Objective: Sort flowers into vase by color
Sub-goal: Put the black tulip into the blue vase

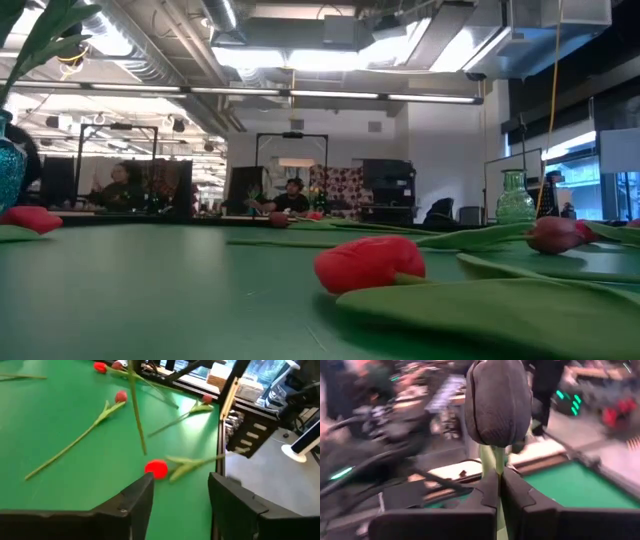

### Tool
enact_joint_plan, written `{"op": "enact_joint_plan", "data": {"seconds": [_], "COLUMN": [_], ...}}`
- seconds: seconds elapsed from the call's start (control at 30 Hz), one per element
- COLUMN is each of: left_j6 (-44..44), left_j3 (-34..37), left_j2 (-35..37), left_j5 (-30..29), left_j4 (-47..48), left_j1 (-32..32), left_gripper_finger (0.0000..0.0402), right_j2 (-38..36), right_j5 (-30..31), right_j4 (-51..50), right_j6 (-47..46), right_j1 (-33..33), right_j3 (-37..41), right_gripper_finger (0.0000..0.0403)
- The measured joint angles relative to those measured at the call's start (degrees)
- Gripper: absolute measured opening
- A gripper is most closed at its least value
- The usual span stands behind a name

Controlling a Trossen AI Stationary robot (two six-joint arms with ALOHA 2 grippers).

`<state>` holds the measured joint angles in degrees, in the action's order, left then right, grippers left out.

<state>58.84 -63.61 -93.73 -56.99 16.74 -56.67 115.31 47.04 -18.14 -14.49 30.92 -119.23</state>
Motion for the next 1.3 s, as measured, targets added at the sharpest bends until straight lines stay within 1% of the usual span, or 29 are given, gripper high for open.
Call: {"op": "enact_joint_plan", "data": {"seconds": [0.07,0.1,0.2,0.27,0.37,0.47,0.53,0.6,0.63,0.7,0.77,0.9,1.0,1.07,1.13,1.23,1.3], "left_j6": [-6.79,-10.53,-23.71,-32.19,-40.95,-46.50,-48.94,-52.29,-54.19,-57.65,-59.19,-61.50,-62.42,-63.00,-64.11,-65.55,-65.92], "left_j3": [0.00,0.00,0.00,0.00,0.00,0.00,0.00,0.00,0.00,0.00,0.00,0.00,0.00,0.00,0.00,0.00,0.00], "left_j2": [0.00,0.00,0.00,0.02,0.01,0.02,0.02,0.02,0.02,0.02,0.02,0.02,0.02,0.02,0.02,0.02,0.02], "left_j5": [1.34,1.38,1.66,3.03,3.51,6.18,7.16,7.60,8.33,9.57,8.26,3.91,2.36,-1.43,-6.42,-12.67,-15.18], "left_j4": [-5.80,-9.06,-20.91,-28.29,-36.41,-39.70,-40.00,-40.02,-40.16,-41.47,-43.33,-44.05,-44.87,-46.37,-47.69,-48.00,-48.92], "left_j1": [2.68,3.46,4.47,4.51,4.49,4.53,4.65,4.87,4.85,4.76,4.99,5.96,6.54,6.41,5.83,4.49,3.73], "left_gripper_finger": [0.0201,0.0205,0.0211,0.0212,0.0212,0.0212,0.0212,0.0210,0.0208,0.0206,0.0204,0.0196,0.0179,0.0161,0.0138,0.0103,0.0084], "right_j2": [0.02,0.02,0.02,0.02,0.13,0.15,0.15,0.15,0.15,0.49,0.68,0.68,0.70,0.70,0.70,0.76,0.76], "right_j5": [-1.44,-3.58,-8.85,-9.34,-9.41,-9.94,-12.41,-15.18,-15.05,-12.58,-11.55,-12.12,-11.54,-11.49,-11.36,-8.72,-7.62], "right_j4": [1.37,1.69,3.84,8.47,15.46,23.31,28.06,29.76,29.71,30.18,30.98,30.74,30.17,30.08,29.70,29.30,28.60], "right_j6": [6.28,9.01,10.51,12.47,19.45,22.23,22.67,22.14,21.91,21.80,22.14,21.57,20.96,20.95,20.97,21.00,21.02], "right_j1": [2.75,4.01,7.08,8.92,10.53,10.36,9.38,8.45,8.09,7.68,7.16,5.51,4.42,3.87,3.80,3.51,3.49], "right_j3": [-0.03,-0.01,1.28,3.74,7.25,9.91,11.36,12.13,12.18,12.21,12.21,12.21,12.21,12.21,12.21,12.21,12.21], "right_gripper_finger": [0.0005,0.0004,0.0003,0.0003,0.0002,0.0002,0.0002,0.0002,0.0002,0.0002,0.0002,0.0003,0.0003,0.0003,0.0003,0.0003,0.0003]}}
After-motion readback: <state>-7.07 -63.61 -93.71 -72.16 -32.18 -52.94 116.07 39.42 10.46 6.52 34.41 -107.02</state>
